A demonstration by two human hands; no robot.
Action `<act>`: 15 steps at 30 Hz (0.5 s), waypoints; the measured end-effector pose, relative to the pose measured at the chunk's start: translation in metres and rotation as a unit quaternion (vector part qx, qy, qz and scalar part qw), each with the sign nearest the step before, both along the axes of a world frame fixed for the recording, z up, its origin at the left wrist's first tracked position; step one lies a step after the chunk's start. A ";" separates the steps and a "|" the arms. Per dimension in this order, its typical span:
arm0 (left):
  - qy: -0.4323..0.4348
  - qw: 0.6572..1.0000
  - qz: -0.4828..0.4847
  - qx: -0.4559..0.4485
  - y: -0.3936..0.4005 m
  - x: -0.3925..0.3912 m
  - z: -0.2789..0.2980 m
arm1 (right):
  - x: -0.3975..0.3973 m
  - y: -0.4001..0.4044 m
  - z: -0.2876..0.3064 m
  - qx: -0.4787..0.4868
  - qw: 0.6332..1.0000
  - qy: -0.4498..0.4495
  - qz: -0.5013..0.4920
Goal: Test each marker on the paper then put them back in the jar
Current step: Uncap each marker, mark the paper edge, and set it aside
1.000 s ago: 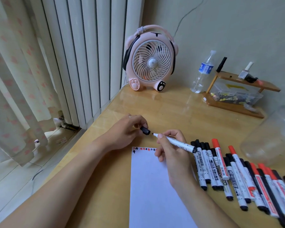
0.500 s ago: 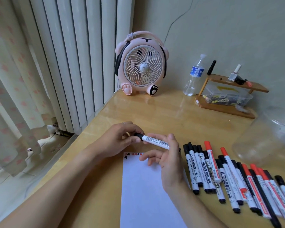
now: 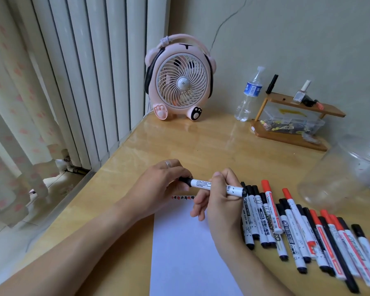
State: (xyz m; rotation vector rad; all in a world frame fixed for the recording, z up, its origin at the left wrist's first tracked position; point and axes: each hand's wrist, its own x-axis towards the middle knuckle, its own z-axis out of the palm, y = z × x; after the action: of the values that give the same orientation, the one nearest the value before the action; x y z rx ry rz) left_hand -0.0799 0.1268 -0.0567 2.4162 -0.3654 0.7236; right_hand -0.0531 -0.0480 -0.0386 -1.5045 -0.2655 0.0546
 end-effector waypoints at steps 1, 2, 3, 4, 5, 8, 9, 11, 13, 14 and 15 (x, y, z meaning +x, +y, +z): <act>-0.004 1.000 0.000 0.000 -0.001 0.000 0.000 | -0.001 0.000 0.000 0.003 1.000 0.000 -0.003; -0.005 1.000 -0.004 0.002 -0.001 0.000 0.001 | -0.002 -0.001 0.000 0.002 1.000 -0.002 -0.005; -0.006 1.000 -0.009 0.004 -0.002 -0.001 0.001 | -0.002 -0.001 0.000 0.001 1.000 -0.008 -0.005; -0.004 1.000 -0.016 0.005 -0.002 -0.002 0.002 | -0.003 -0.001 0.001 -0.001 1.000 -0.016 -0.002; 0.001 1.000 -0.026 0.002 -0.003 -0.002 0.003 | -0.003 -0.002 0.002 -0.005 1.000 -0.024 0.000; 0.016 0.998 -0.060 -0.018 -0.006 -0.004 0.004 | -0.003 -0.005 0.003 -0.020 0.998 -0.049 0.016; 0.020 0.997 -0.070 -0.021 -0.006 -0.004 0.005 | -0.003 -0.007 0.004 -0.029 0.998 -0.059 0.021; 0.030 0.996 -0.083 -0.027 -0.008 -0.006 0.006 | -0.001 -0.010 0.006 -0.046 0.996 -0.071 0.038; 0.036 0.995 -0.081 -0.038 -0.007 -0.006 0.007 | 0.003 -0.013 0.008 -0.053 0.995 -0.068 0.058; 0.038 0.996 -0.075 -0.040 -0.006 -0.006 0.006 | 0.006 -0.014 0.008 -0.057 0.994 -0.066 0.072; 0.042 0.996 -0.064 -0.038 -0.006 -0.005 0.005 | 0.009 -0.015 0.009 -0.067 0.991 -0.071 0.087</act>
State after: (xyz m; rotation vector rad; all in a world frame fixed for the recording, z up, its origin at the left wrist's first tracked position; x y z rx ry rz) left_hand -0.0851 0.1204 -0.0515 2.3192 -0.4449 0.5679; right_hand -0.0439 -0.0625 -0.0294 -1.6178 -0.5168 0.1071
